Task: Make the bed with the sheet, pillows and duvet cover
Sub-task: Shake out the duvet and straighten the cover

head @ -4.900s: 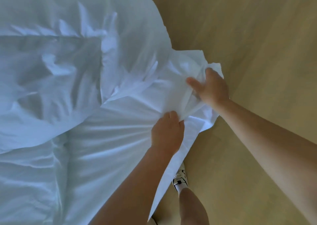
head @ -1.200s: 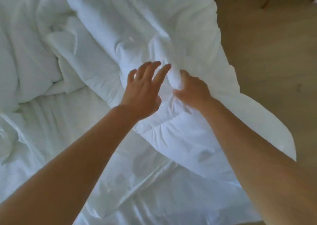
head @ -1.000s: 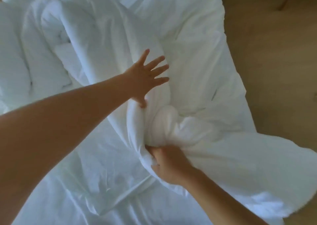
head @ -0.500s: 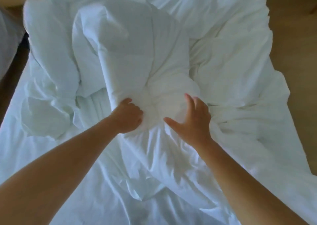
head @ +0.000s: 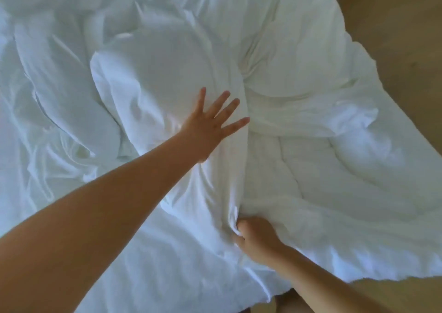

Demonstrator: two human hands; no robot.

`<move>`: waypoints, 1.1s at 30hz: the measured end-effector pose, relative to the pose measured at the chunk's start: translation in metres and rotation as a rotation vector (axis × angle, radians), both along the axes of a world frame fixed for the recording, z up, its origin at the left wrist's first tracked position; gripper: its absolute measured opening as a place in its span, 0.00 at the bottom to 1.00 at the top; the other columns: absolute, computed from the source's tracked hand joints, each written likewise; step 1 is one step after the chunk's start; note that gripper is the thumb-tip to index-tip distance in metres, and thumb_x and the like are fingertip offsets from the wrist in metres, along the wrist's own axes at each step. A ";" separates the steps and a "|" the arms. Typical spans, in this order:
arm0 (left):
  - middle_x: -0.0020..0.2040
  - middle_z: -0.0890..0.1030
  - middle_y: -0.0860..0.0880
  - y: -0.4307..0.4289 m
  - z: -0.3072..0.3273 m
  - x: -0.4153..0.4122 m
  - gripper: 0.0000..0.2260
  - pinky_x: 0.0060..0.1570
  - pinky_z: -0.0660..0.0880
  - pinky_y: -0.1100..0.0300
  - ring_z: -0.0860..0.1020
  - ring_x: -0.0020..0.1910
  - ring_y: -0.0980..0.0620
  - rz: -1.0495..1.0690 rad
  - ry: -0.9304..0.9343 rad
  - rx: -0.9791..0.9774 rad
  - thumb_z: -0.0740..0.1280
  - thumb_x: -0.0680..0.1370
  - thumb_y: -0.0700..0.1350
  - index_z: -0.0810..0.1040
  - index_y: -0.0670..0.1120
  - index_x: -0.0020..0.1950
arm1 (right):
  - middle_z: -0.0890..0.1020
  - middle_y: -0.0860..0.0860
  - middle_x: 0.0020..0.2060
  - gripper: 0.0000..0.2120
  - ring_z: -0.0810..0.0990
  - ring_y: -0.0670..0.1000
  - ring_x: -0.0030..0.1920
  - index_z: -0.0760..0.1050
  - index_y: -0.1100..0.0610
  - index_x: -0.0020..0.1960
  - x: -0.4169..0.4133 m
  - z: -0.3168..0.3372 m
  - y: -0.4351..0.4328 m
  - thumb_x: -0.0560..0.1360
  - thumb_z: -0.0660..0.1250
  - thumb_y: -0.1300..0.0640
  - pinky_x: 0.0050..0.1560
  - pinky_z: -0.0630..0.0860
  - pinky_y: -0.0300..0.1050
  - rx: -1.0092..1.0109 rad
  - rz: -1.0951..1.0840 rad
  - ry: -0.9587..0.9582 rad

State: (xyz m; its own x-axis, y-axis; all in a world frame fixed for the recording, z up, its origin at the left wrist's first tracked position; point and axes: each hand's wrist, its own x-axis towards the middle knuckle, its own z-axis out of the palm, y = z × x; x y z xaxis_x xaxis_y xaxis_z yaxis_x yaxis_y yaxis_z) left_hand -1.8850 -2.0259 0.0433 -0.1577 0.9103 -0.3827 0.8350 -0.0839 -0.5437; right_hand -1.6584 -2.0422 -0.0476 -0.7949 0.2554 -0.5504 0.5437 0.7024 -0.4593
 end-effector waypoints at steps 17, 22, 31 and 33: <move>0.28 0.79 0.53 -0.120 0.025 0.089 0.10 0.39 0.72 0.63 0.78 0.28 0.52 0.218 -0.449 -0.044 0.70 0.70 0.54 0.78 0.50 0.32 | 0.60 0.54 0.74 0.53 0.58 0.55 0.73 0.49 0.49 0.76 -0.113 0.086 0.092 0.61 0.69 0.30 0.72 0.57 0.56 -0.317 -0.866 0.569; 0.30 0.78 0.58 -0.152 0.032 0.173 0.09 0.43 0.75 0.64 0.78 0.33 0.58 0.439 -0.361 -0.113 0.74 0.63 0.57 0.79 0.54 0.31 | 0.68 0.57 0.68 0.52 0.68 0.58 0.68 0.47 0.52 0.76 -0.189 0.113 0.077 0.63 0.68 0.31 0.67 0.61 0.55 -0.123 -0.429 0.268; 0.70 0.67 0.46 -0.163 0.103 0.009 0.38 0.67 0.58 0.50 0.65 0.68 0.46 0.918 -0.541 1.035 0.62 0.68 0.69 0.63 0.50 0.72 | 0.78 0.49 0.61 0.18 0.74 0.56 0.63 0.78 0.48 0.58 -0.034 0.049 -0.097 0.69 0.69 0.48 0.63 0.68 0.47 -0.086 0.602 0.159; 0.78 0.51 0.49 -0.162 0.081 -0.022 0.49 0.71 0.46 0.40 0.49 0.76 0.47 1.072 -0.593 0.650 0.59 0.62 0.76 0.47 0.57 0.77 | 0.83 0.40 0.50 0.23 0.82 0.46 0.51 0.80 0.45 0.57 -0.027 0.055 -0.116 0.63 0.72 0.43 0.60 0.72 0.45 0.005 0.598 0.259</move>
State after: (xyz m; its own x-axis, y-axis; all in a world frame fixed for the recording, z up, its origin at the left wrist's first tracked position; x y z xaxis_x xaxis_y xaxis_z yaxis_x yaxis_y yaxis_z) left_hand -1.9073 -2.1875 0.1240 -0.8502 0.4884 -0.1963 0.4480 0.8672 0.2173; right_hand -1.6851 -2.1586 0.0073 -0.9072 -0.2706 -0.3223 -0.0696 0.8518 -0.5192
